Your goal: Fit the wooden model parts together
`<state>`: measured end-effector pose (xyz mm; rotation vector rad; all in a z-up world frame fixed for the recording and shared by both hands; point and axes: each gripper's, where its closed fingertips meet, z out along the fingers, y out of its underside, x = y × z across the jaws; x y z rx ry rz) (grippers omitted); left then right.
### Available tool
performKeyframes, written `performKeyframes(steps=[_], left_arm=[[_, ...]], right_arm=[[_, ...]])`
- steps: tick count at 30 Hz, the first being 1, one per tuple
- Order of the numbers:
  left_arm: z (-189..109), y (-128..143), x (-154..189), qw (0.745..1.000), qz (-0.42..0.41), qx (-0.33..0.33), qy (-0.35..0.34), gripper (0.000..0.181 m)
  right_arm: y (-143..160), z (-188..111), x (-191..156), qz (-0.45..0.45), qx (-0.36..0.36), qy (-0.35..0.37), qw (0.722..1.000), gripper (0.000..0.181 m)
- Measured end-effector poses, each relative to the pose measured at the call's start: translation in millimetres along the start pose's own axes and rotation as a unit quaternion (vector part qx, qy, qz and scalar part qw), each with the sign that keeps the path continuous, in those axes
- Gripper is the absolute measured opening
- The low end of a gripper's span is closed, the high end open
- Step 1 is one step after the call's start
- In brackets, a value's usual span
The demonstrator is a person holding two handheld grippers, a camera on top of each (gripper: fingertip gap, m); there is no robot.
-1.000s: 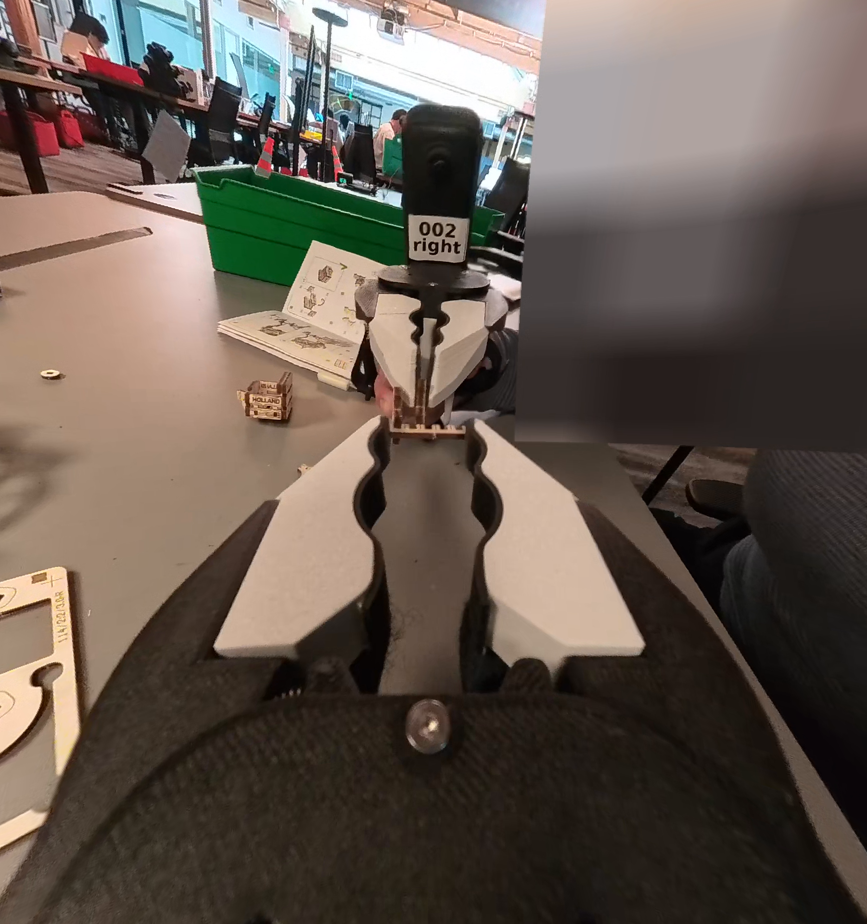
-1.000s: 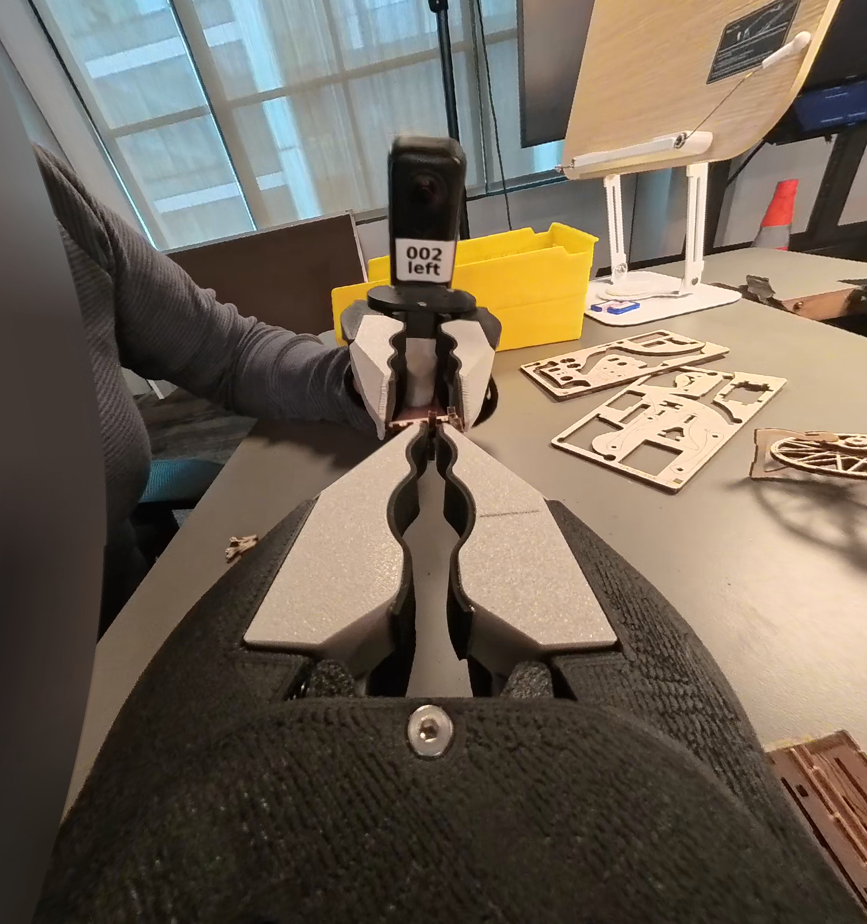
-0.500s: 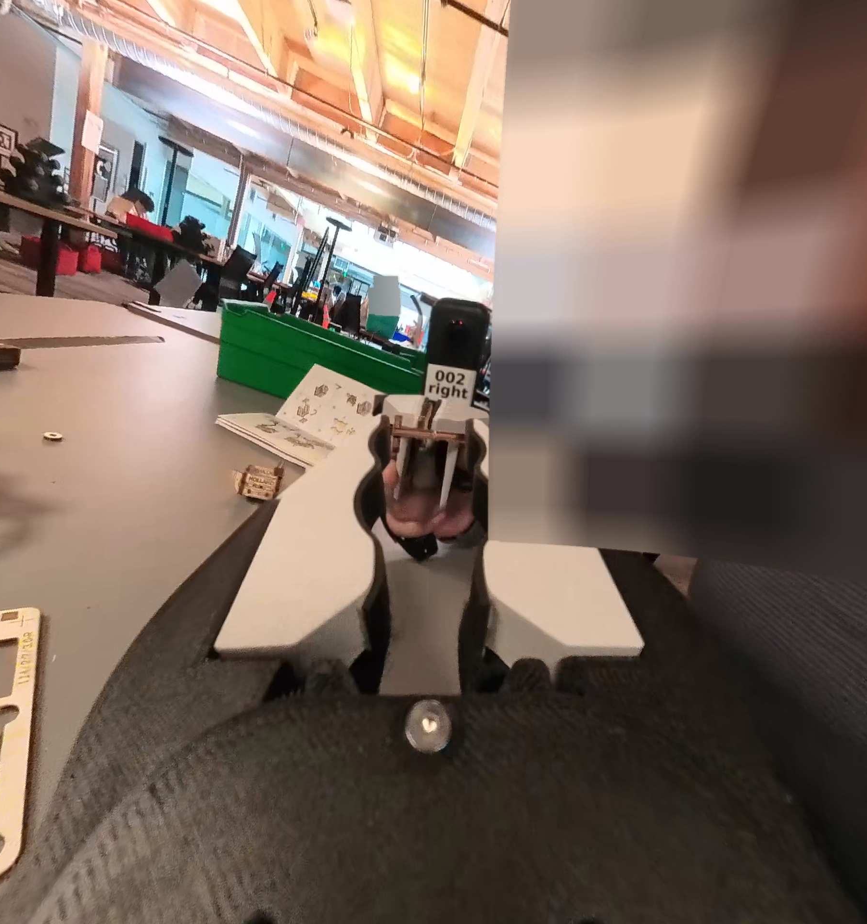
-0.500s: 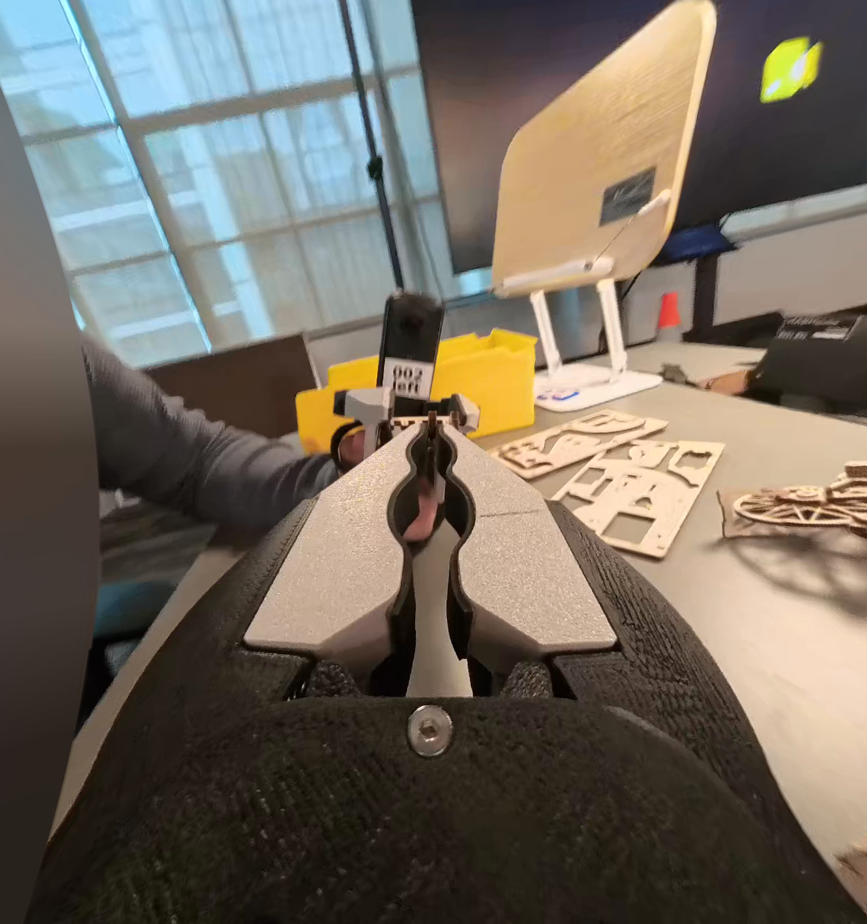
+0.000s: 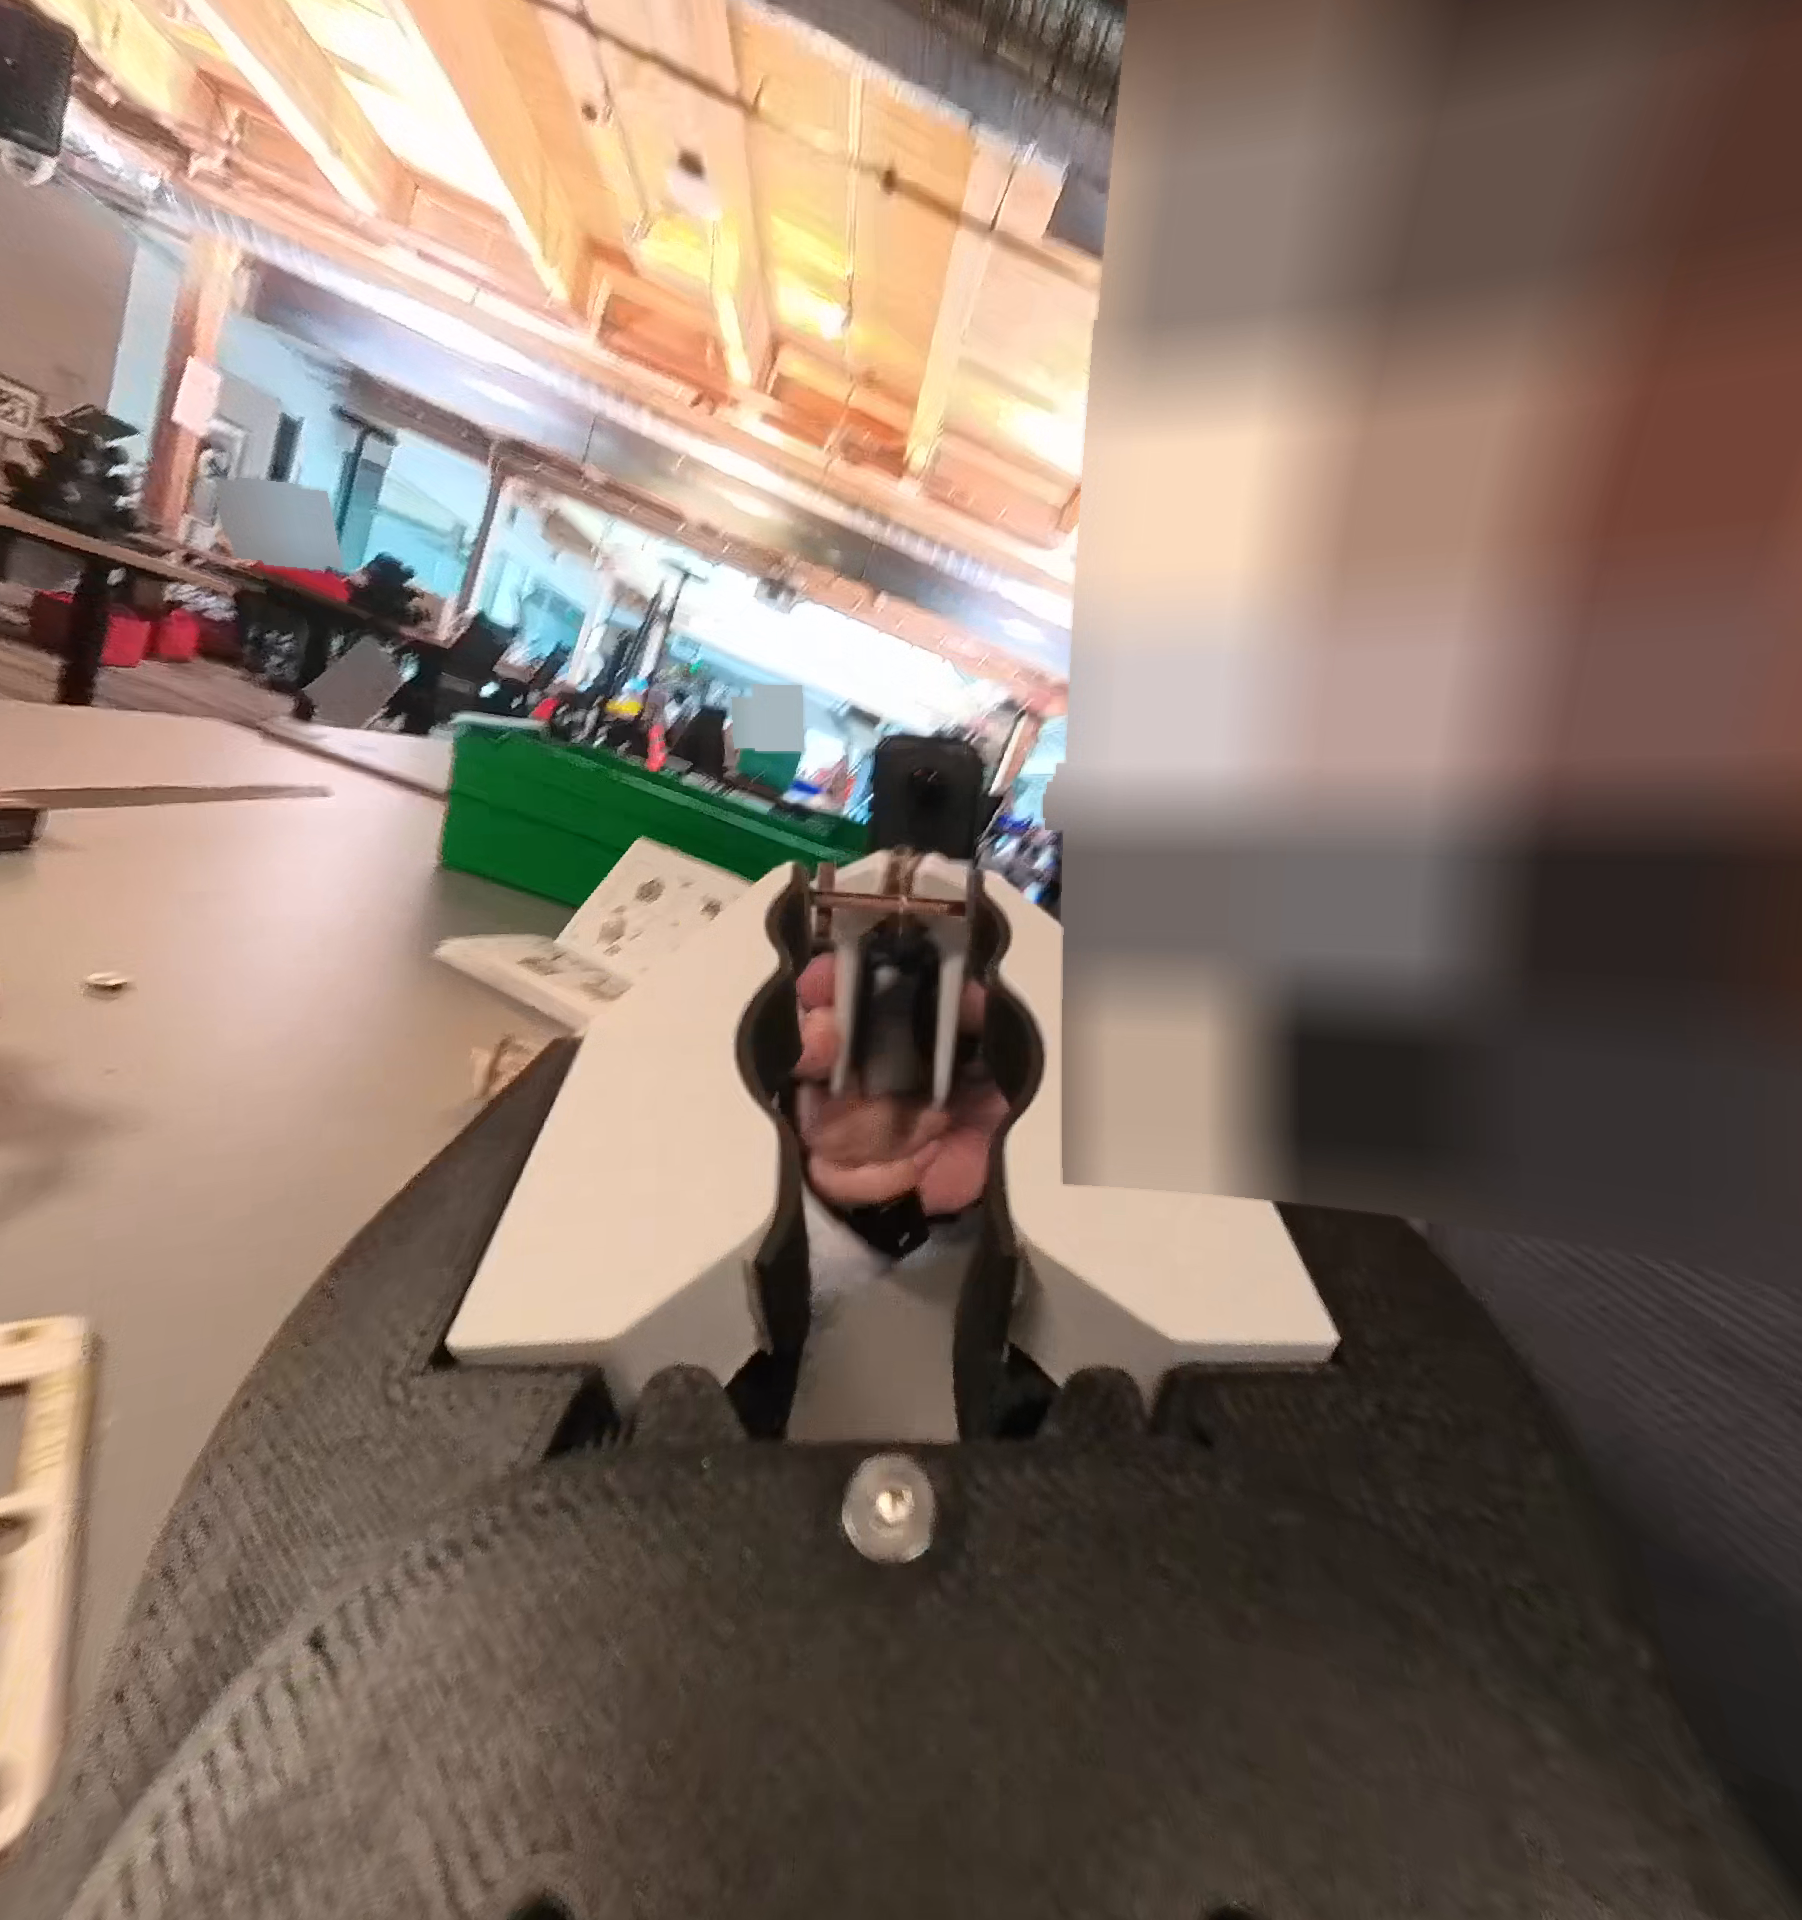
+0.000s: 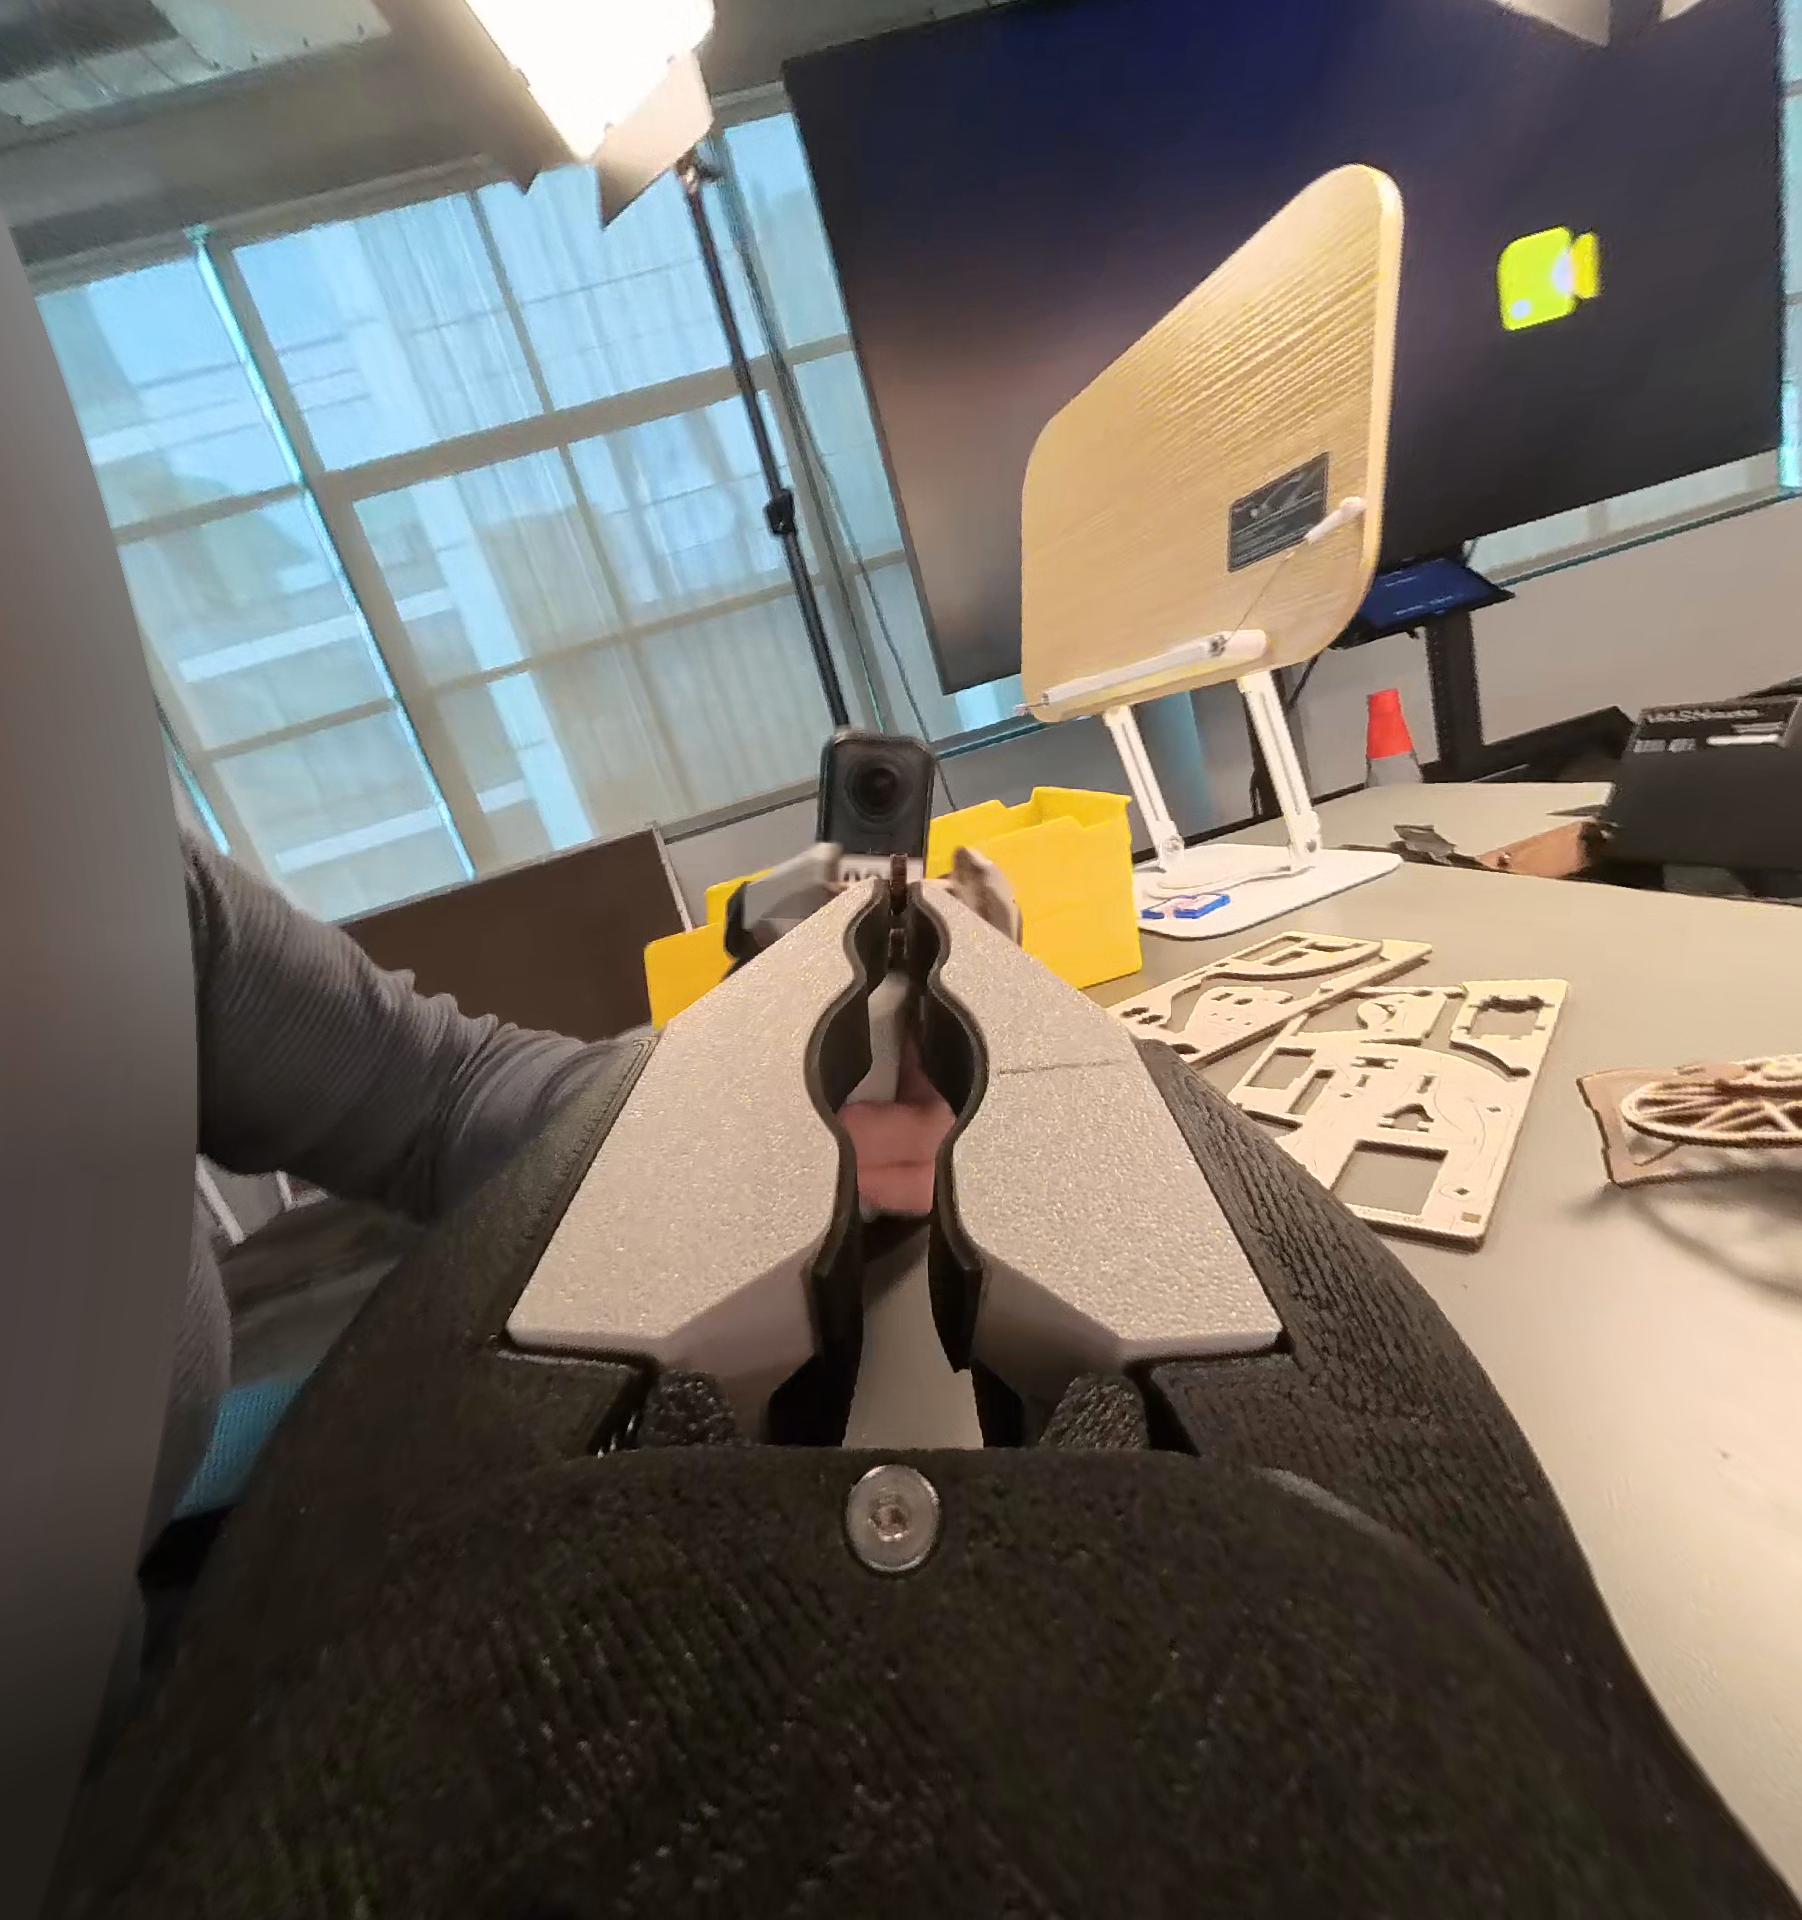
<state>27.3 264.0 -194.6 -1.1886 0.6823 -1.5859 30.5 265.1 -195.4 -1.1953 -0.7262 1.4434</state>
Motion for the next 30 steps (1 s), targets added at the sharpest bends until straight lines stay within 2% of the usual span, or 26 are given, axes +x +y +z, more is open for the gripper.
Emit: performKeyframes(steps=[1,2,4,7,13,17,20,23,24,26,27,28,29,30], left_arm=[[-2.1,1.4,-5.0,1.000,0.010,-0.015,-0.017,0.027],[-5.4,4.1,-12.8,0.998,0.020,-0.037,-0.042,0.027],[-14.4,25.9,-33.0,0.984,0.039,-0.141,-0.100,0.028],[-28.6,67.5,-50.2,0.939,0.077,-0.300,-0.152,0.028],[-48.9,111.4,-64.6,0.856,0.140,-0.456,-0.197,0.028],[-53.1,116.5,-63.7,0.843,0.156,-0.477,-0.193,0.031],[-58.7,113.0,-60.6,0.830,0.207,-0.487,-0.178,0.052],[-59.9,102.7,-53.5,0.795,0.336,-0.482,-0.153,0.050],[-60.4,102.3,-50.7,0.786,0.354,-0.486,-0.147,0.045],[-58.3,102.8,-42.5,0.790,0.344,-0.489,-0.134,0.041],[-57.1,100.2,-36.6,0.786,0.364,-0.486,-0.118,0.038],[-56.9,95.1,-34.6,0.765,0.411,-0.485,-0.107,0.032],[-57.0,89.5,-34.3,0.726,0.476,-0.487,-0.094,0.029],[-55.7,85.1,-34.4,0.674,0.548,-0.489,-0.076,0.028]], right_arm=[[-0.3,-1.3,-1.4,-0.006,-0.006,-0.006,1.000,0.000],[0.1,-3.8,-2.2,-0.014,-0.017,-0.012,1.000,0.000],[2.2,-11.9,3.5,-0.039,-0.048,-0.006,0.998,0.001],[-3.4,-25.8,20.5,-0.052,-0.070,0.026,0.996,0.000],[0.1,-42.2,48.7,-0.048,-0.110,0.084,0.989,0.000],[7.8,-42.8,52.7,-0.038,-0.127,0.087,0.987,0.000],[8.3,-43.4,53.8,-0.035,-0.129,0.088,0.987,0.000],[4.6,-45.2,55.3,-0.027,-0.122,0.089,0.988,0.000],[3.4,-46.0,56.0,-0.025,-0.120,0.090,0.988,0.000],[1.7,-47.3,57.6,-0.023,-0.116,0.093,0.989,0.000],[0.9,-47.9,58.1,-0.022,-0.115,0.093,0.989,0.000],[0.3,-48.2,58.6,-0.019,-0.112,0.094,0.989,0.000],[-0.4,-48.5,59.0,-0.016,-0.110,0.094,0.989,0.000],[-1.0,-48.8,59.3,-0.012,-0.107,0.093,0.990,0.000]])
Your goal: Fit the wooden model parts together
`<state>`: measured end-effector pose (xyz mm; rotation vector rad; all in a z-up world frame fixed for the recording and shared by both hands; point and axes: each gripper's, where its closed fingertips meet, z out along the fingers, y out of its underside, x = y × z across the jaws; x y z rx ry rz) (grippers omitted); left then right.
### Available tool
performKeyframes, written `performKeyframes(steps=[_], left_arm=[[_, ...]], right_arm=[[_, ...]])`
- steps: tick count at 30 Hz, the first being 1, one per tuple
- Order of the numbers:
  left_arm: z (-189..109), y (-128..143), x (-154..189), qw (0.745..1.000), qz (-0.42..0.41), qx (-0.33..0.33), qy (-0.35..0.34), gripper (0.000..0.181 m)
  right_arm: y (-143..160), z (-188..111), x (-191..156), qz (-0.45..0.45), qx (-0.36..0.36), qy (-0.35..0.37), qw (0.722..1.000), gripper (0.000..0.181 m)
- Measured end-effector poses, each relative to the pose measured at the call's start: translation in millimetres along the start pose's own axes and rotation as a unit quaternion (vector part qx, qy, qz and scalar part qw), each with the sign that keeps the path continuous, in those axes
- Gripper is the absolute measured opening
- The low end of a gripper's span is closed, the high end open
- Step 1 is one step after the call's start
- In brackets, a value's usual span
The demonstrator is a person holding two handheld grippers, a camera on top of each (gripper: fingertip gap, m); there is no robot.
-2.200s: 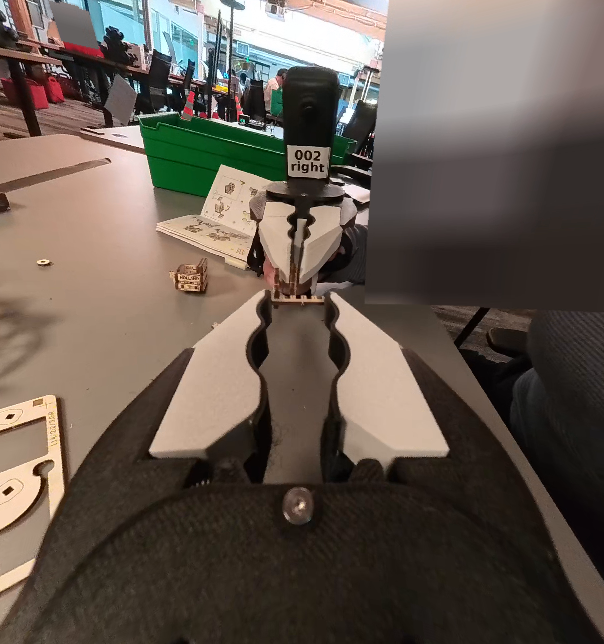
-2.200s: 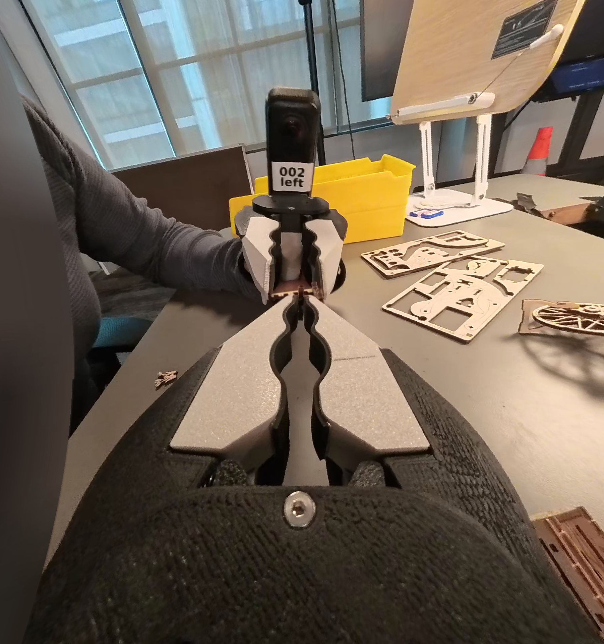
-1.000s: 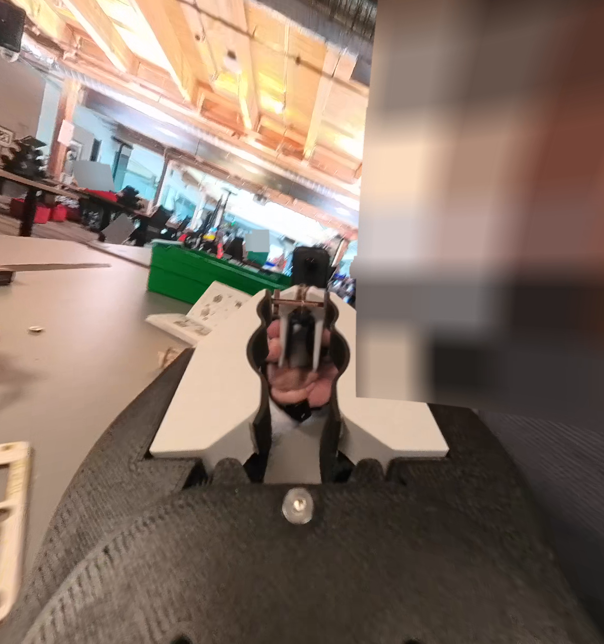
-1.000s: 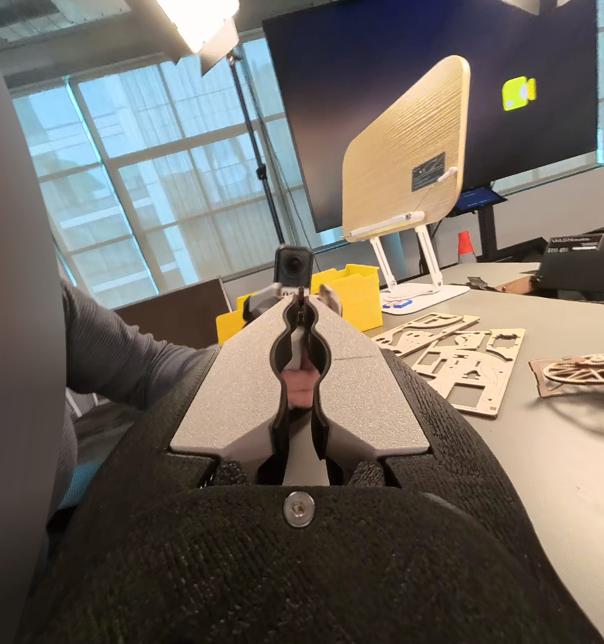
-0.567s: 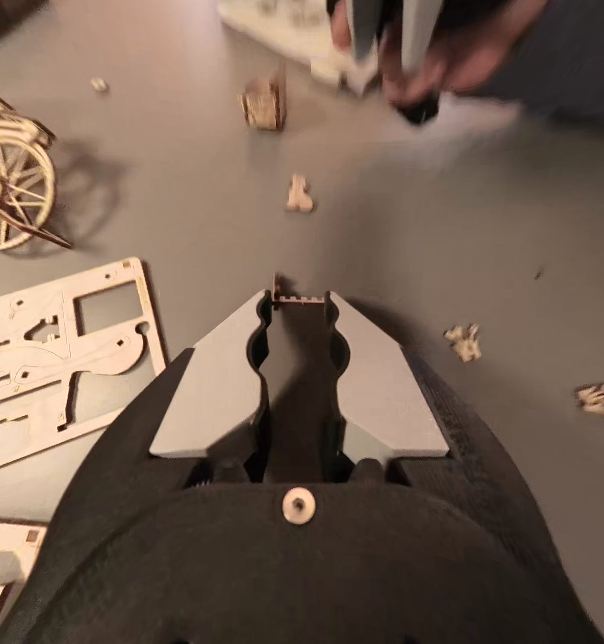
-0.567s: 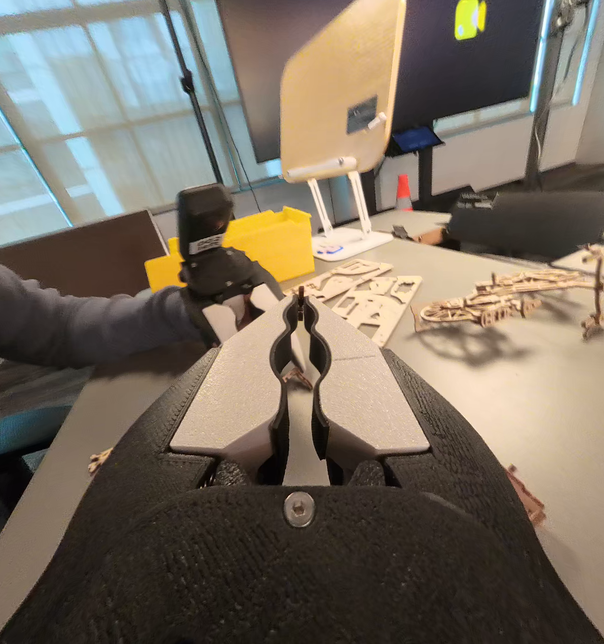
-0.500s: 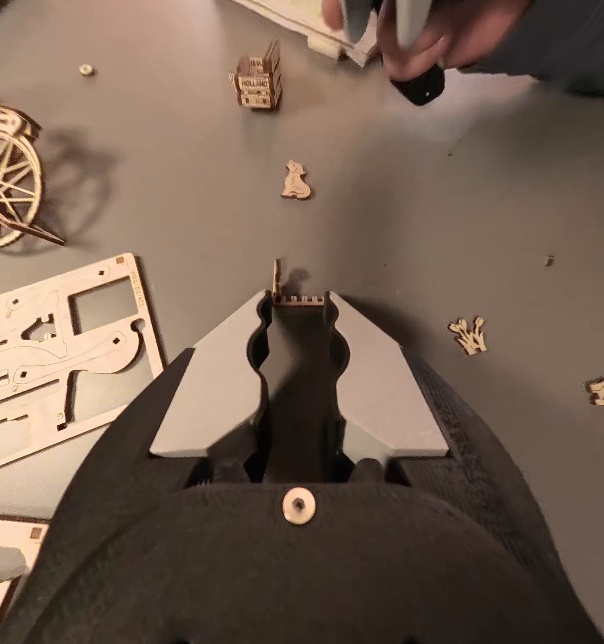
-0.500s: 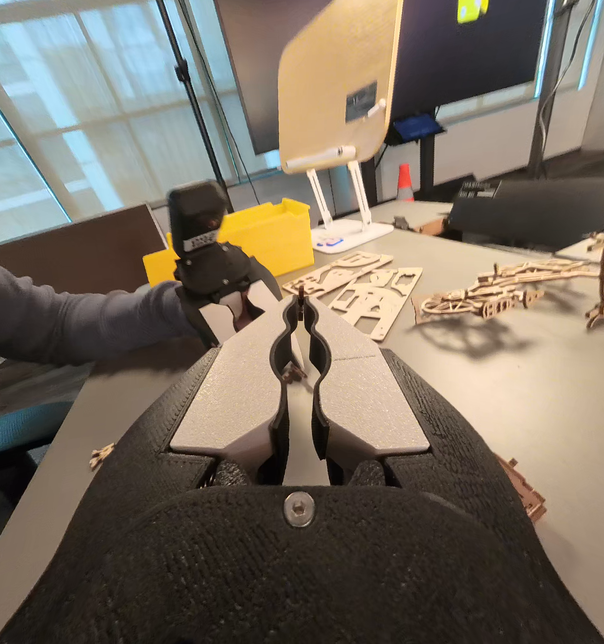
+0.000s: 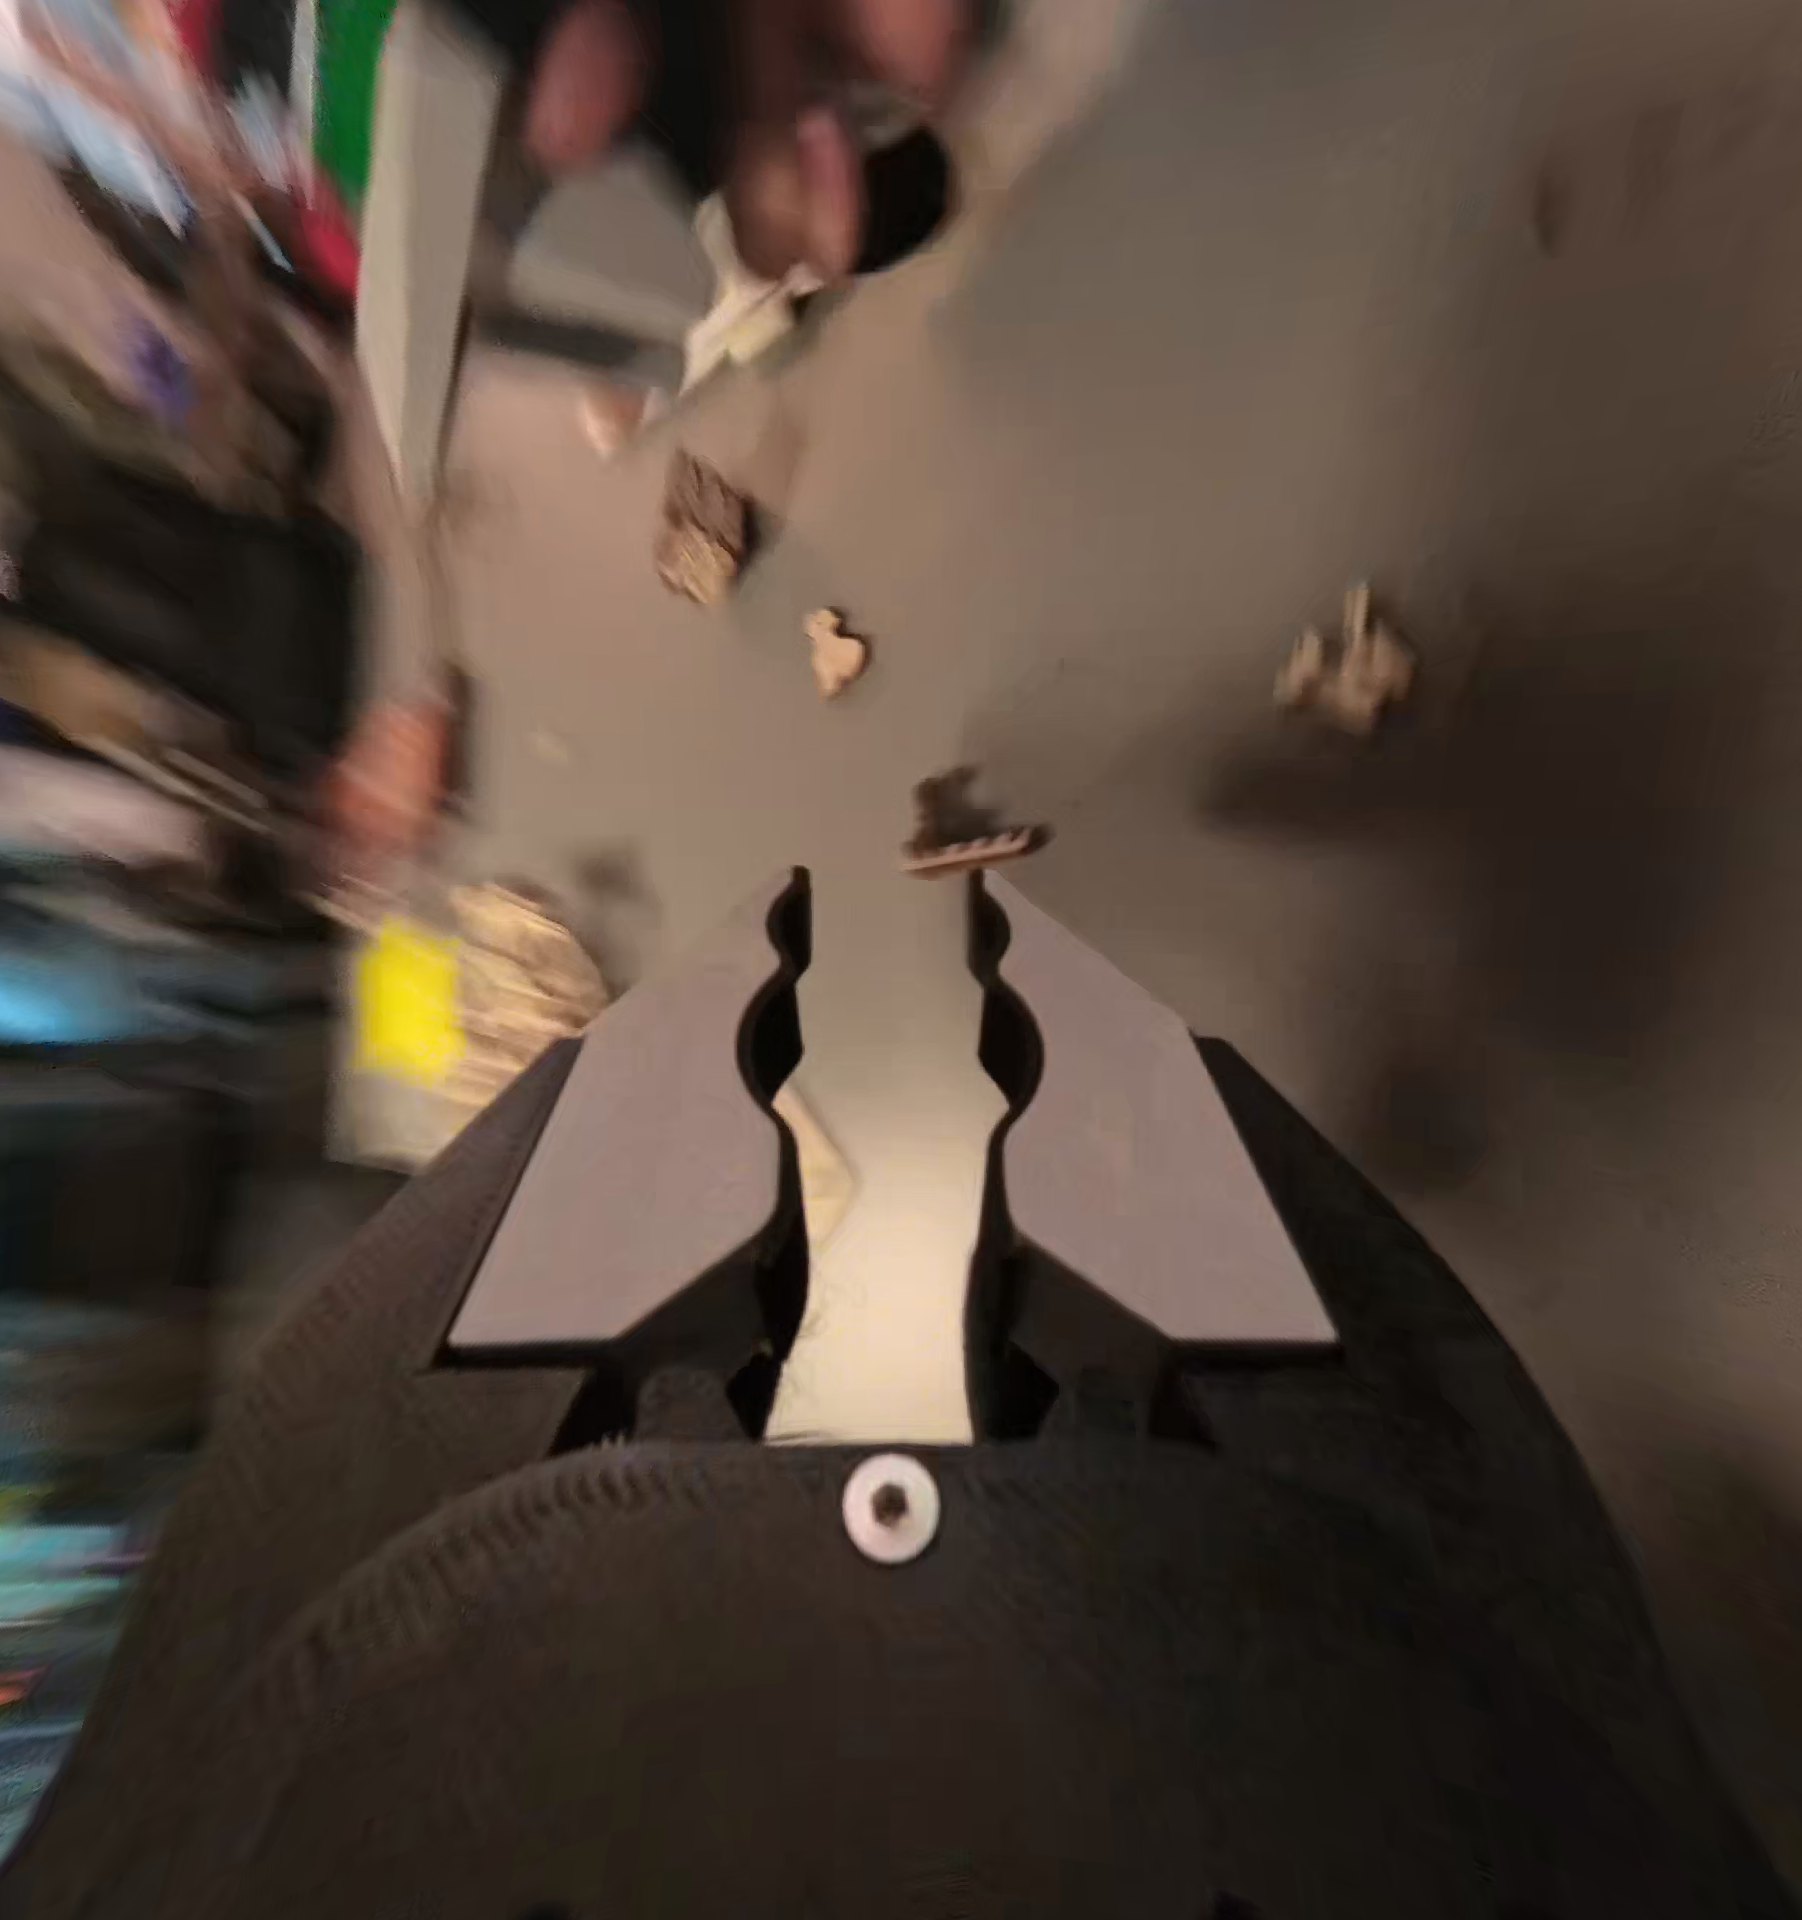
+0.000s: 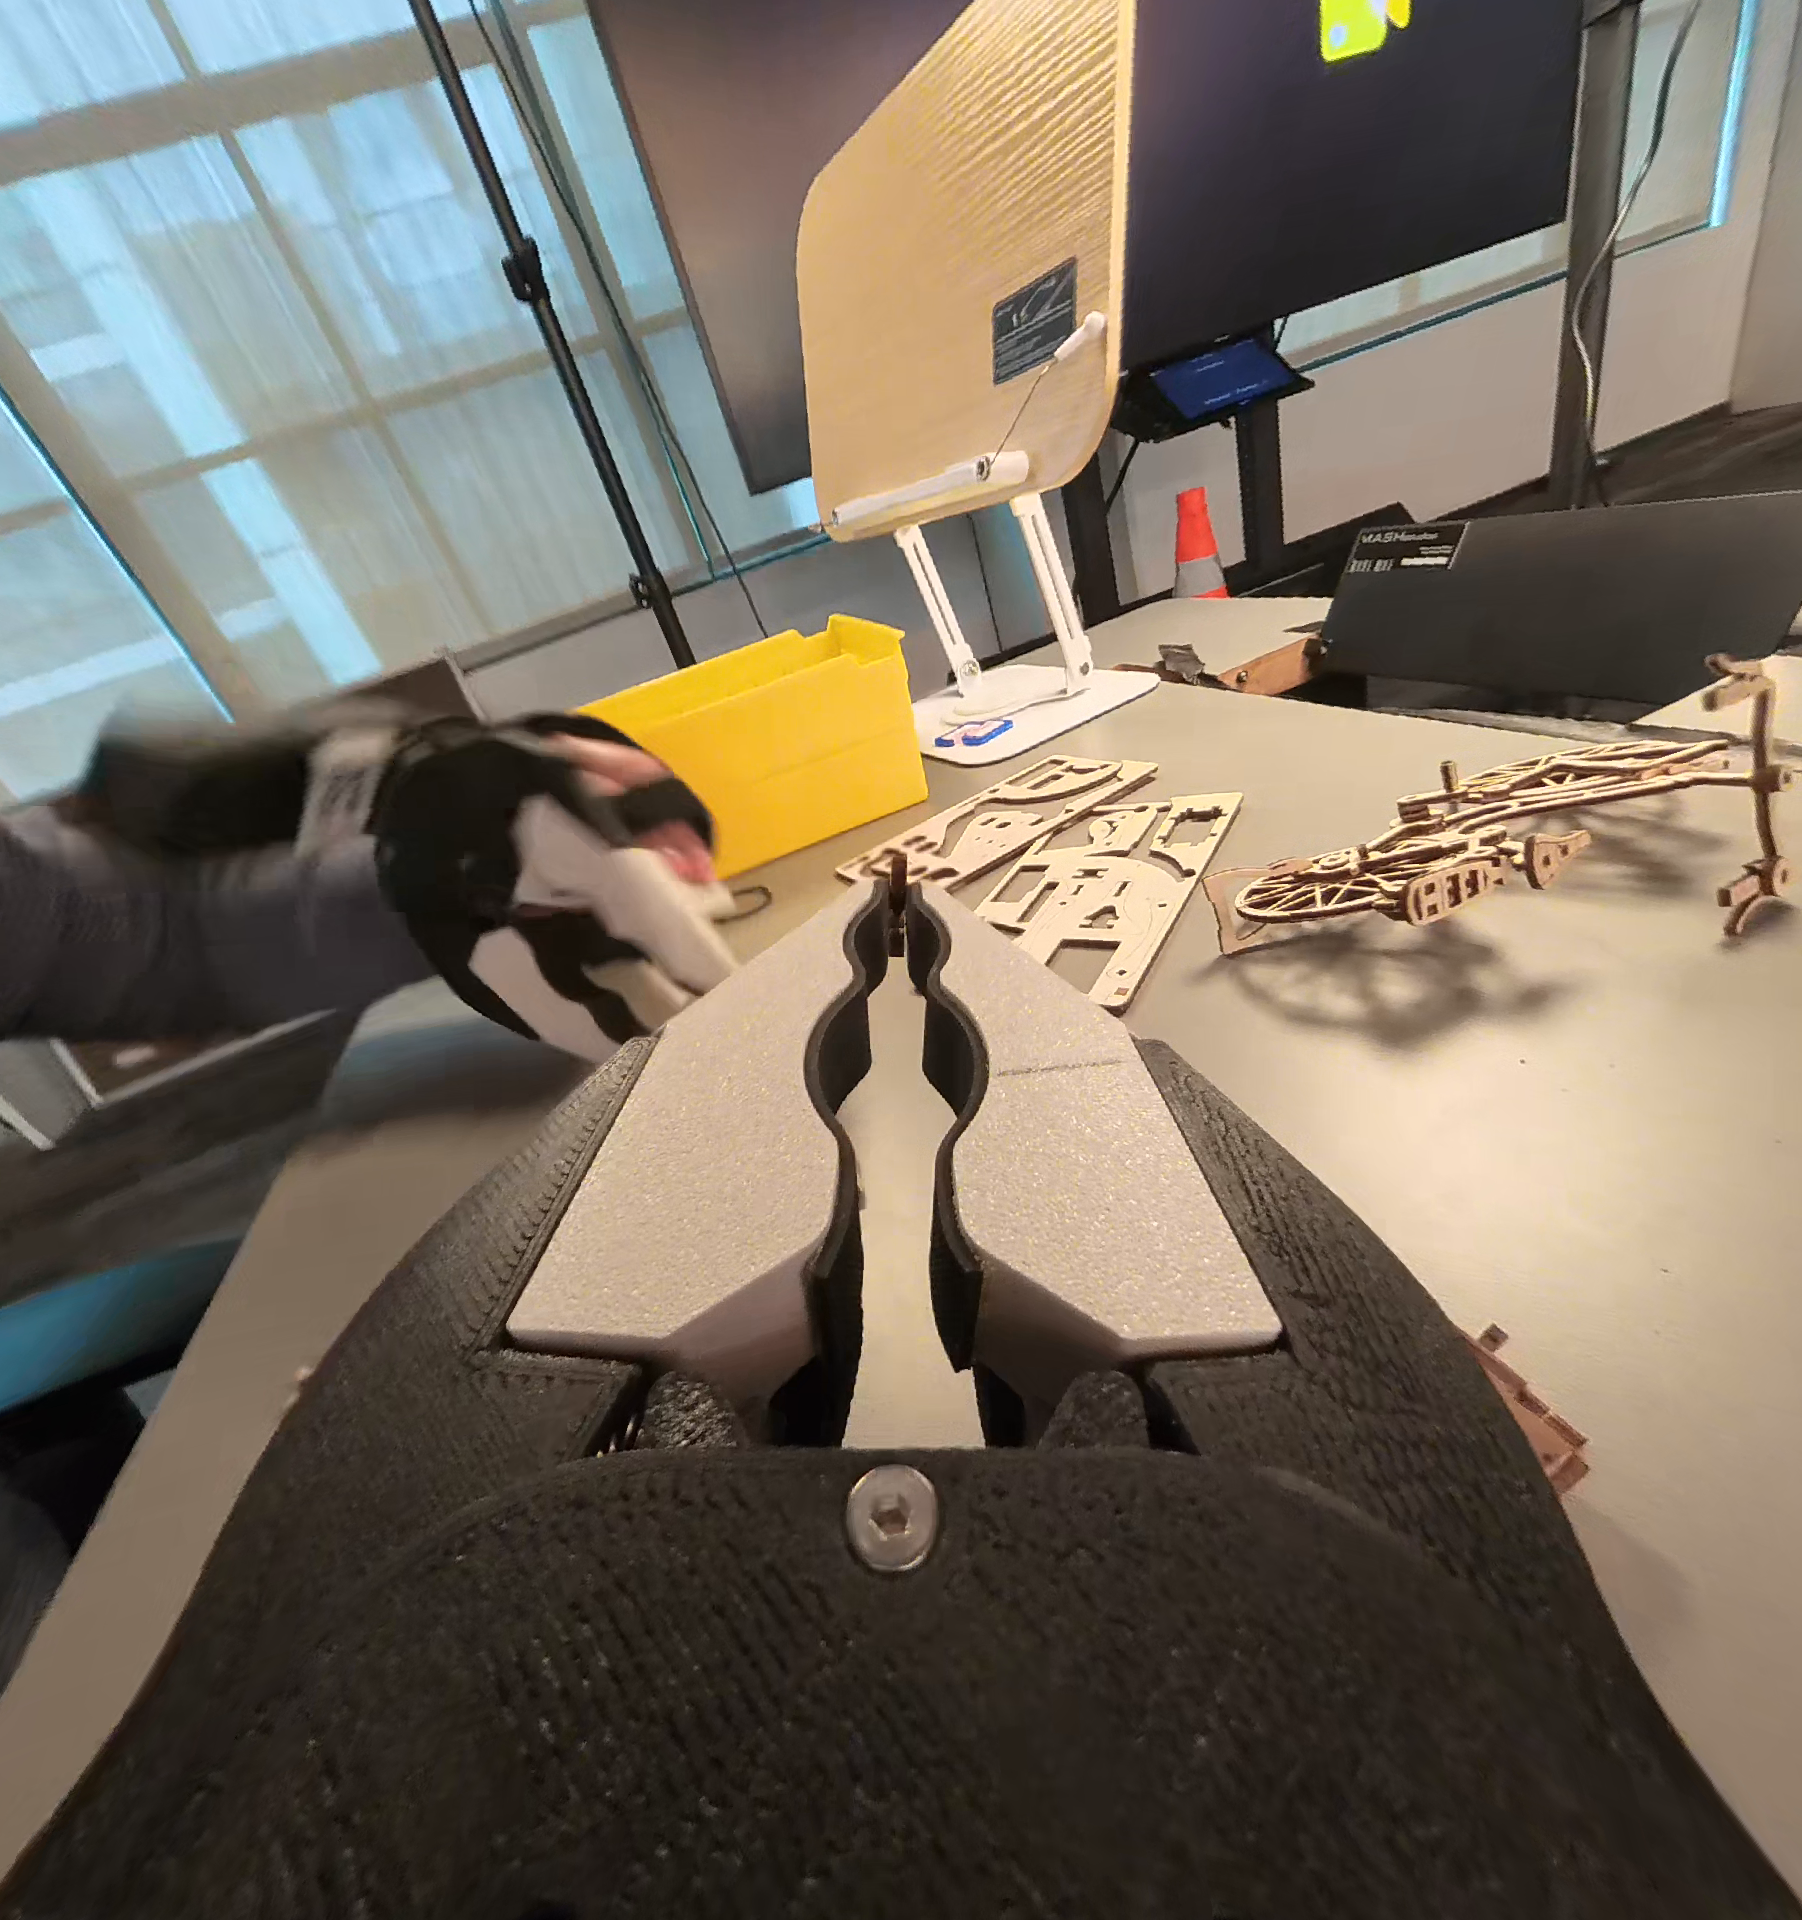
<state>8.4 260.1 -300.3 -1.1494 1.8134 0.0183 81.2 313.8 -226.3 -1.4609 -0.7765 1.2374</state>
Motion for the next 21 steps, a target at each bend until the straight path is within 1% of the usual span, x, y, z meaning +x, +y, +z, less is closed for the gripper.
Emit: performKeyframes(steps=[1,3,5,7,8,10,13,16,18,21], left_arm=[[-2.0,-2.5,-1.9,0.996,0.089,-0.007,-0.021,0.024],[-0.7,-6.1,0.1,0.969,0.244,-0.012,-0.041,0.018],[2.4,-3.4,7.9,0.936,0.351,-0.020,-0.034,0.017],[7.8,2.2,15.3,0.908,0.417,-0.024,-0.017,0.017],[10.6,6.7,18.1,0.896,0.443,-0.031,-0.008,0.017],[15.4,12.8,22.4,0.881,0.472,-0.038,0.004,0.017],[18.7,14.0,20.7,0.867,0.496,-0.044,-0.004,0.015],[22.8,13.9,17.0,0.856,0.515,-0.048,-0.017,0.016],[27.0,12.6,12.0,0.852,0.520,-0.049,-0.037,0.021],[30.5,12.1,10.9,0.842,0.536,-0.043,-0.047,0.017]], right_arm=[[-0.2,-0.1,0.2,0.005,0.002,-0.001,1.000,0.000],[-0.3,-0.4,1.1,0.010,0.003,-0.002,1.000,0.000],[0.3,-0.6,1.9,0.012,0.002,-0.001,1.000,0.000],[0.8,-0.8,2.3,0.013,0.000,-0.001,1.000,0.000],[1.4,-0.7,2.5,0.015,-0.001,-0.001,1.000,0.000],[2.3,-0.6,3.1,0.018,-0.002,-0.002,1.000,0.001],[2.5,-0.4,3.0,0.023,-0.002,-0.004,1.000,0.001],[2.0,0.1,1.1,0.027,-0.001,-0.010,1.000,0.001],[2.5,0.7,-0.2,0.028,-0.002,-0.012,1.000,0.001],[2.6,0.7,-0.9,0.028,-0.003,-0.014,1.000,0.001]])
